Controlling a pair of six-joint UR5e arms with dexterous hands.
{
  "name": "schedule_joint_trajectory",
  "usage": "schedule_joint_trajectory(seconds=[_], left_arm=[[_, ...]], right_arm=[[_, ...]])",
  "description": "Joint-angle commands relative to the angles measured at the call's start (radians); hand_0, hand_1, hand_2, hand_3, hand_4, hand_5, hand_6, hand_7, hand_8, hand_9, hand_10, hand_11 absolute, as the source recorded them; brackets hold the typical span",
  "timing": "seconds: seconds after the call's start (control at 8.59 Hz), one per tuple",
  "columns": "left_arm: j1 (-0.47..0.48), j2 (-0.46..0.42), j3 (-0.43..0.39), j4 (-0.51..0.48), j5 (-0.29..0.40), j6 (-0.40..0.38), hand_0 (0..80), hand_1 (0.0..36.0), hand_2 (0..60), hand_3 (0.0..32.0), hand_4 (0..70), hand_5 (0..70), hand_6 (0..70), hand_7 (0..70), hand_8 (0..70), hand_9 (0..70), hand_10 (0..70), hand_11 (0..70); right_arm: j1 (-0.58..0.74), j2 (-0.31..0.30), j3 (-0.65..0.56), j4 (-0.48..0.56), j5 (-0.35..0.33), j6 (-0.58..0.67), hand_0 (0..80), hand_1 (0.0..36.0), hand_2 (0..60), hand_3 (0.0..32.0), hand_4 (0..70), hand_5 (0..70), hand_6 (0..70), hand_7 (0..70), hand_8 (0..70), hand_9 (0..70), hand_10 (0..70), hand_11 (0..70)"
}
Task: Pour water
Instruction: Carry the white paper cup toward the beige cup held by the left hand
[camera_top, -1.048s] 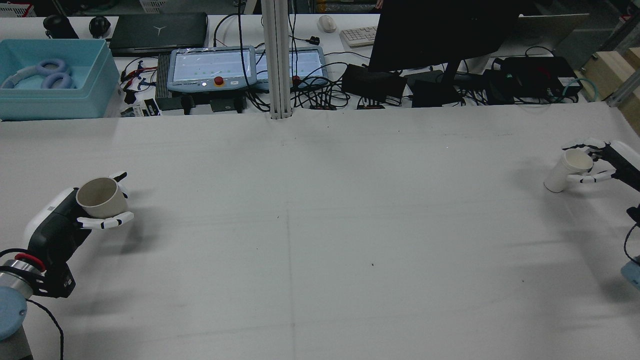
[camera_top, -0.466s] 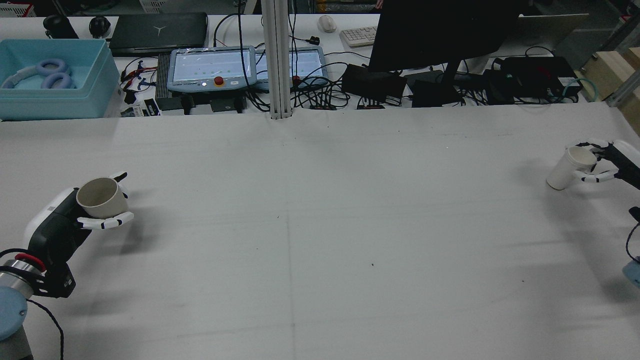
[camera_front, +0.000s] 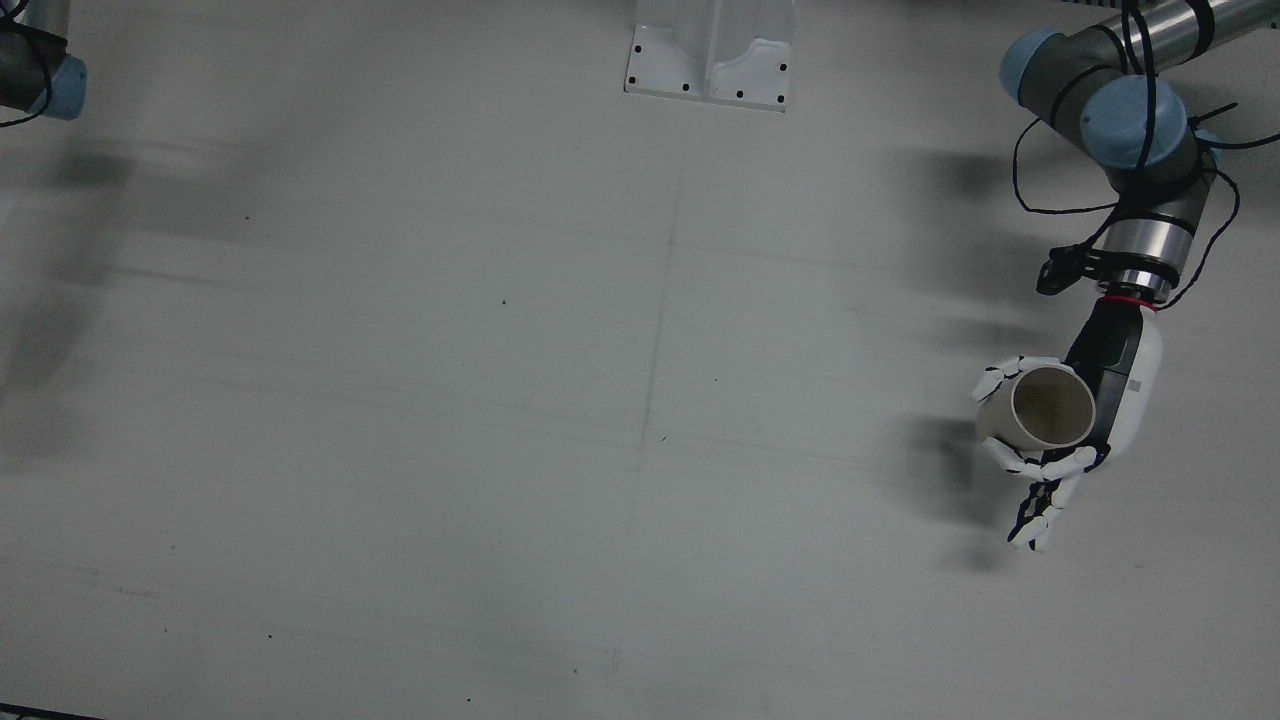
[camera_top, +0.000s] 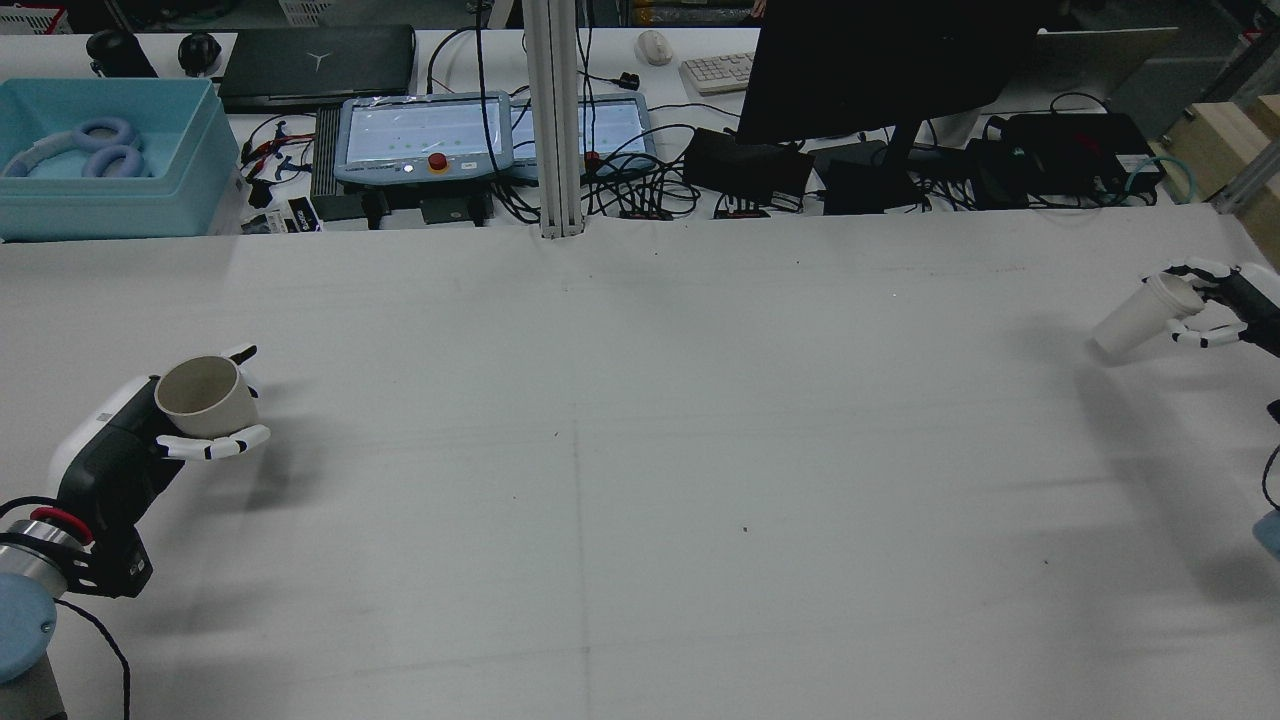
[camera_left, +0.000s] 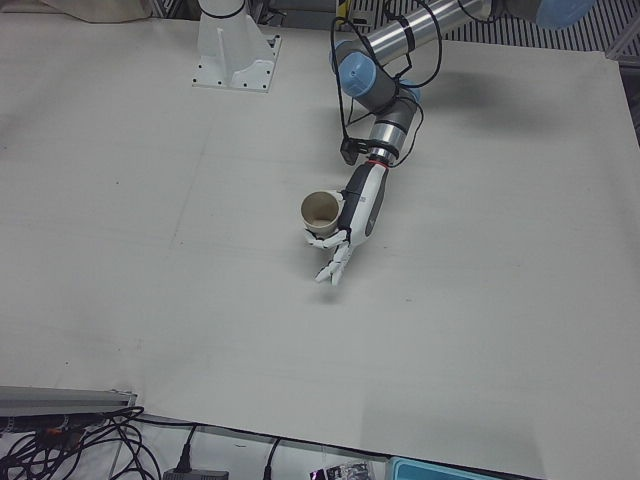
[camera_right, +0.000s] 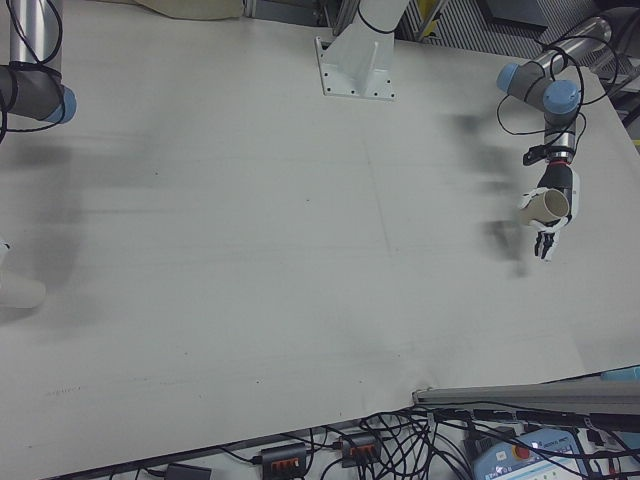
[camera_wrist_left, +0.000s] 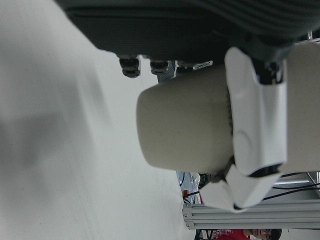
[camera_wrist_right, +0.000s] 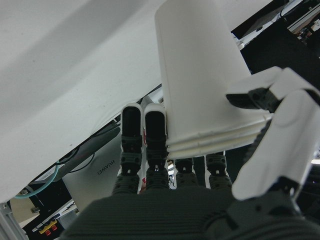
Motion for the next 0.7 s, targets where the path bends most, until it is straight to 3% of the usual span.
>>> schedule_joint_trajectory(seconds=[0.0,0.12,0.23,0.35,0.58], left_arm=[[0.026,-0.117,0.002,0.097,0.000,0.024,57.9,36.0,60.0,0.0,70.0,70.0,9.0,15.3,4.6,3.8,4.7,8.5],[0.064,-0.156,0.016,0.105,-0.001,0.059,57.0,36.0,60.0,0.0,70.0,70.0,8.7,14.9,4.5,3.7,5.1,8.9],[0.067,-0.228,0.055,0.103,0.000,0.094,56.6,36.0,60.0,0.0,70.0,70.0,8.8,14.9,4.6,3.9,5.4,9.4],[0.093,-0.272,0.092,0.103,0.000,0.100,56.9,36.0,60.0,0.0,70.0,70.0,9.4,15.5,4.8,4.1,5.6,9.6],[0.110,-0.326,0.118,0.108,0.002,0.131,56.5,36.0,60.0,0.0,70.0,70.0,9.5,15.5,4.9,4.0,5.5,9.5]], right_arm=[[0.105,-0.024,0.100,-0.014,-0.099,0.063,47.9,22.9,60.0,0.0,32.1,34.1,32.5,31.5,34.8,44.8,22.7,34.0],[0.139,-0.025,0.152,-0.056,-0.141,0.061,49.1,24.4,60.0,0.0,34.2,35.1,33.5,32.2,33.6,43.0,20.7,31.3],[0.154,-0.024,0.195,-0.108,-0.144,0.061,53.8,30.1,60.0,0.0,41.3,39.6,36.8,35.0,32.0,40.1,17.0,26.3],[0.159,-0.022,0.240,-0.147,-0.144,0.060,56.0,32.5,60.0,0.0,45.8,42.0,38.7,36.3,31.7,39.1,15.9,24.8],[0.159,-0.015,0.355,-0.342,-0.144,0.054,62.1,36.0,60.0,0.0,51.9,46.3,40.5,37.7,30.4,36.6,15.3,24.4]])
